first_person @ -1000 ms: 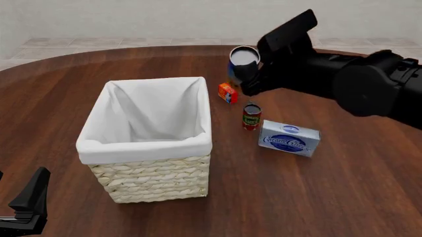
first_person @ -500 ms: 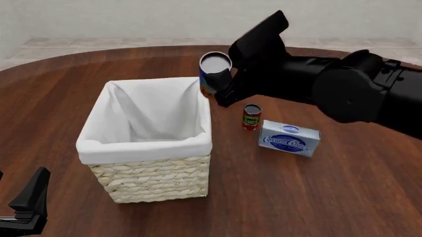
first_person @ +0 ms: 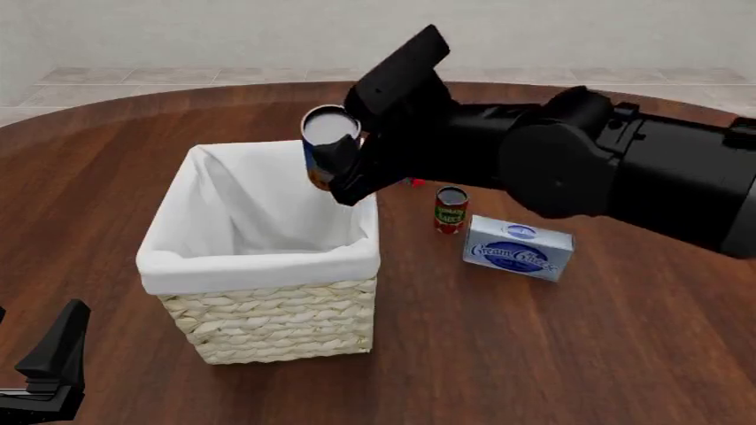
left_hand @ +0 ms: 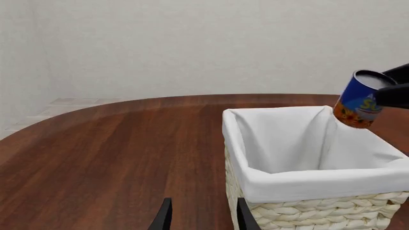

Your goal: Pick up the alphabet soup and put it in the basket.

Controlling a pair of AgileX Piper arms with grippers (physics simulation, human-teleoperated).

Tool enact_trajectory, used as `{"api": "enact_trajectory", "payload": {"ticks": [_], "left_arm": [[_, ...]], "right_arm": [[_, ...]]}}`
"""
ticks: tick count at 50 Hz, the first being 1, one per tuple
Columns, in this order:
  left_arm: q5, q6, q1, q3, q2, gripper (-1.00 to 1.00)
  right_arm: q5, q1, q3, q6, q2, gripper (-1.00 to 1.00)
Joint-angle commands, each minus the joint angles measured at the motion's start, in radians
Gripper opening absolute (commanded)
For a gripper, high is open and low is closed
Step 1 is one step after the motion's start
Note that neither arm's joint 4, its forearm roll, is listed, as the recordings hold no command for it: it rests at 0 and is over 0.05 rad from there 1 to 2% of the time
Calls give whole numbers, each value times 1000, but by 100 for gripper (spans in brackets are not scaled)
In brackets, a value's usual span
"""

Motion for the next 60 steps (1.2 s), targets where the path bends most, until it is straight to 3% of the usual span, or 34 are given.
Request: {"api": "enact_trajectory", "payload": {"ticks": [1,20,36,60], "left_arm": [[0,0,0,0,0,100],[0,0,0,0,0,100],[0,0,0,0,0,100],[0,0,0,0,0,100]], "right_arm": [[28,38,-76,31,57,-100],[104,51,-209,50,216,-100],[227,41,-393,14,321,-100],[234,67,-402,13,387,-100]]}}
